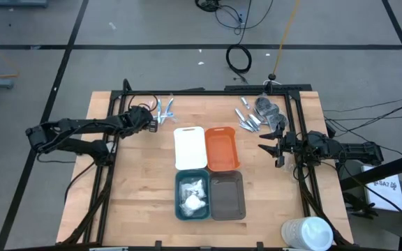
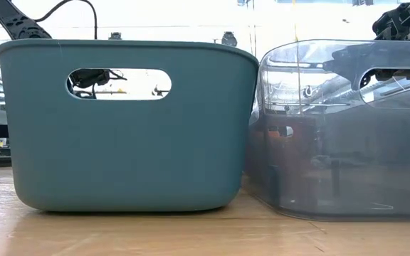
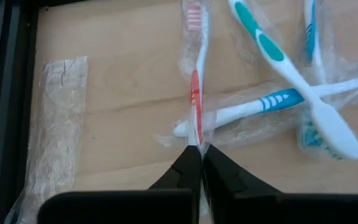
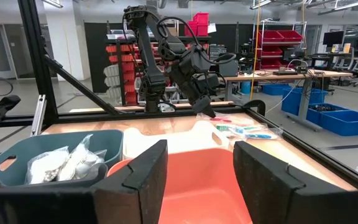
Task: Pick & Place Travel size toiletries
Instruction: Put the red toothbrush into the white bin
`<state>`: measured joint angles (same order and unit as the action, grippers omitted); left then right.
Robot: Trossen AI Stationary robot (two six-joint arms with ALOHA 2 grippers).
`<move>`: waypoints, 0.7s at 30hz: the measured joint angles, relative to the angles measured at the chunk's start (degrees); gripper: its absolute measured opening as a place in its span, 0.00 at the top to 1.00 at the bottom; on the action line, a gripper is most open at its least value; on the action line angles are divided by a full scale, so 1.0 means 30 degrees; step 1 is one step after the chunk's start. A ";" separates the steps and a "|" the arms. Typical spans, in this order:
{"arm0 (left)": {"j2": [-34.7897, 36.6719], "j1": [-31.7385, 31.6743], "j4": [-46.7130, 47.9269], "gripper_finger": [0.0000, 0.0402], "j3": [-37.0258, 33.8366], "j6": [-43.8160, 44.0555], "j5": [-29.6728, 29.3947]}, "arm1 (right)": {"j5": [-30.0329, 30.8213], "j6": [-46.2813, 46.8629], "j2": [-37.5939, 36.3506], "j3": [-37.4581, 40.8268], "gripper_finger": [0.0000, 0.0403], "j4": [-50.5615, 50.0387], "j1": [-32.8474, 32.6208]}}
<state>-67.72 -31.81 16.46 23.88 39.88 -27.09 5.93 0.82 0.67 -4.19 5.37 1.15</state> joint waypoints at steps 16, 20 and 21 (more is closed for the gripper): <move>0.4626 0.2457 -0.0256 1.00 0.0000 -0.0256 -0.0983 | 0.0000 -0.0002 -0.0002 -0.0003 0.57 0.0003 -0.0002; 0.5998 0.3665 -0.1039 1.00 0.0000 -0.0374 -0.0983 | 0.0000 -0.0001 -0.0001 0.0002 0.57 0.0000 -0.0001; 0.6245 0.3972 -0.1369 1.00 0.0000 -0.0511 -0.0983 | 0.0000 -0.0001 -0.0002 -0.0005 0.57 0.0006 -0.0005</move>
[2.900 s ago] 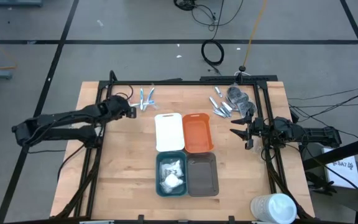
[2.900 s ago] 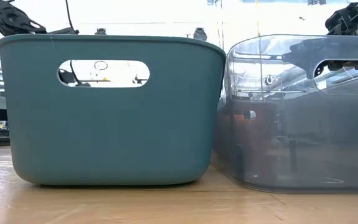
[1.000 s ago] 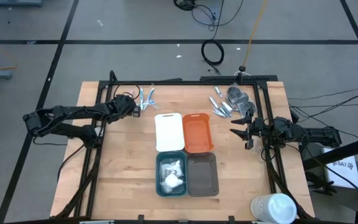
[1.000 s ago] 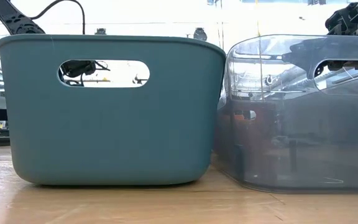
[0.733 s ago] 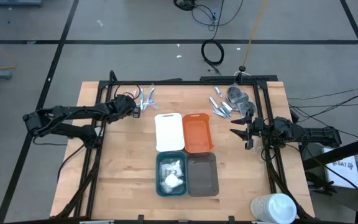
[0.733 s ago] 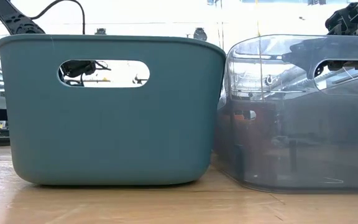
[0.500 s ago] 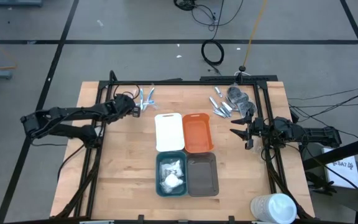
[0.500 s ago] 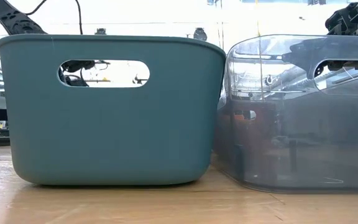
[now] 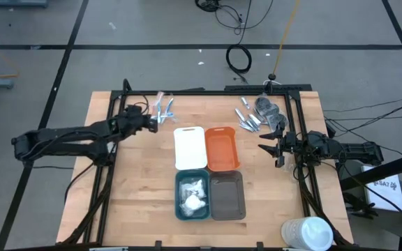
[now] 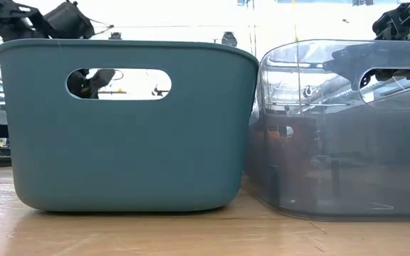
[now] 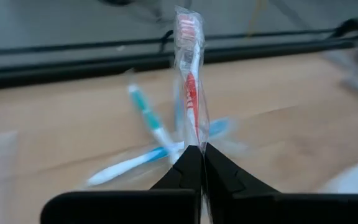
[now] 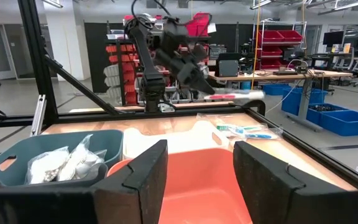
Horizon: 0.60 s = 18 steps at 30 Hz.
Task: Pick & Place Travel size toiletries
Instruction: Put the red toothbrush into the white bin
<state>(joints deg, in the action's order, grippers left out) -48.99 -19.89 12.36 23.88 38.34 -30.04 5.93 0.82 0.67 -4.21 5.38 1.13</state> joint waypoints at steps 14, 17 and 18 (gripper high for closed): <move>0.0563 0.3662 -0.4880 1.00 0.0000 -0.3320 0.1796 | 0.0000 -0.0001 0.0000 0.0002 0.57 -0.0001 0.0000; 0.0545 0.4400 -0.5282 0.99 0.0000 -0.3008 0.1839 | 0.0000 -0.0006 0.0000 0.0007 0.57 -0.0006 -0.0002; 0.0545 0.4673 -0.5306 0.99 0.0000 -0.2642 0.1842 | 0.0000 0.0001 0.0000 0.0000 0.56 -0.0006 0.0005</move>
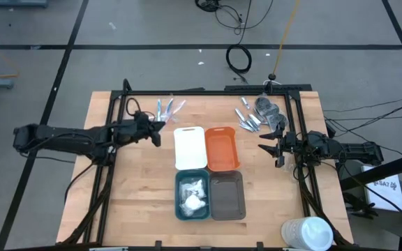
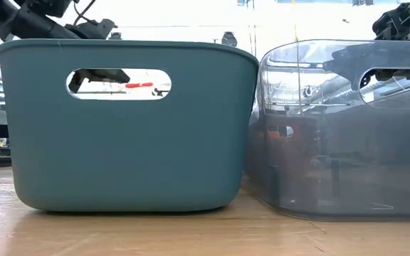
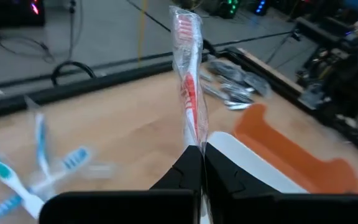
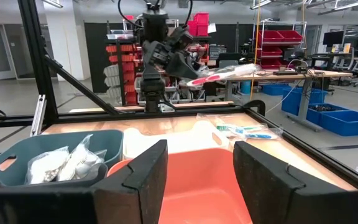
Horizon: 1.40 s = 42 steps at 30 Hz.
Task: Pick & Place Travel size toiletries
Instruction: Put the red toothbrush into the white bin
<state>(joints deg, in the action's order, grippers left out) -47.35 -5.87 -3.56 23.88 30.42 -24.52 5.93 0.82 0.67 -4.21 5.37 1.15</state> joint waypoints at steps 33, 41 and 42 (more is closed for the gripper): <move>-1.3267 0.9145 -1.1166 1.00 0.0000 1.1399 -0.7338 | 0.0000 -0.0007 0.0007 0.0000 0.57 0.0000 0.0000; -1.3267 0.8948 -1.1207 1.00 0.0000 1.0898 -0.7335 | 0.0000 0.0000 0.0004 0.0004 0.56 0.0000 -0.0003; -1.3260 0.8948 -1.1202 1.00 0.0000 1.0898 -0.7335 | 0.0000 -0.0002 0.0002 0.0005 0.56 0.0000 -0.0005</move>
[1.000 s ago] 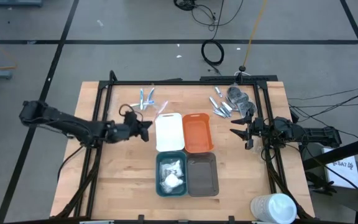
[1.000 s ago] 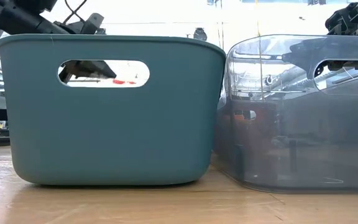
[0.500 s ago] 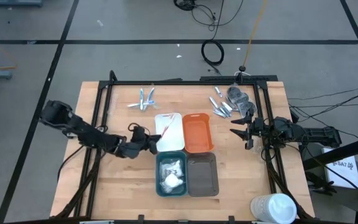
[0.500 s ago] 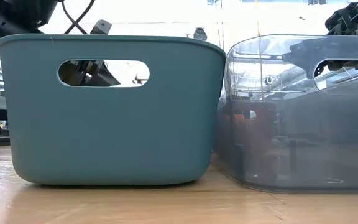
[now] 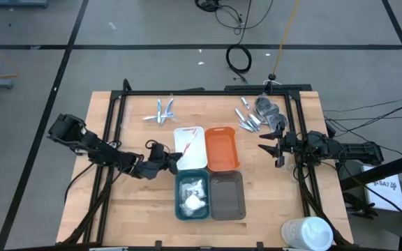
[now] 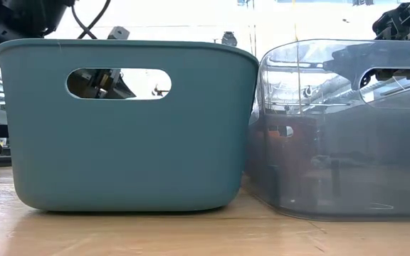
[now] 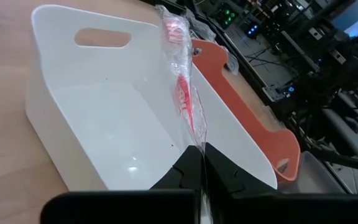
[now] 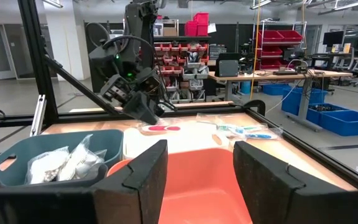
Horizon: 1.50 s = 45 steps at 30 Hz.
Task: Pick & Place Travel size toiletries
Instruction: Put the red toothbrush into the white bin, then put the green toothbrush into the white bin
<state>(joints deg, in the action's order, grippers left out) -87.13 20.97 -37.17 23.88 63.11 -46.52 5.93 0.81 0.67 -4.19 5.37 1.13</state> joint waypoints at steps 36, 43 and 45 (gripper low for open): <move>0.0013 0.0000 -0.0142 0.81 0.0000 -0.0301 0.0622 | 0.0000 0.0000 -0.0002 -0.0002 0.57 0.0000 0.0000; 0.0015 0.0000 -0.0657 0.67 0.0000 -0.0486 0.0691 | 0.0000 -0.0005 0.0001 -0.0005 0.57 0.0000 -0.0002; 0.0015 0.0000 -0.1148 0.64 0.0000 -0.0914 0.0690 | 0.0000 -0.0002 0.0000 -0.0004 0.57 0.0000 0.0004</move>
<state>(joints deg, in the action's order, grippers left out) -87.09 20.97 -40.61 23.88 60.37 -44.45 5.93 0.81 0.67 -4.20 5.37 1.14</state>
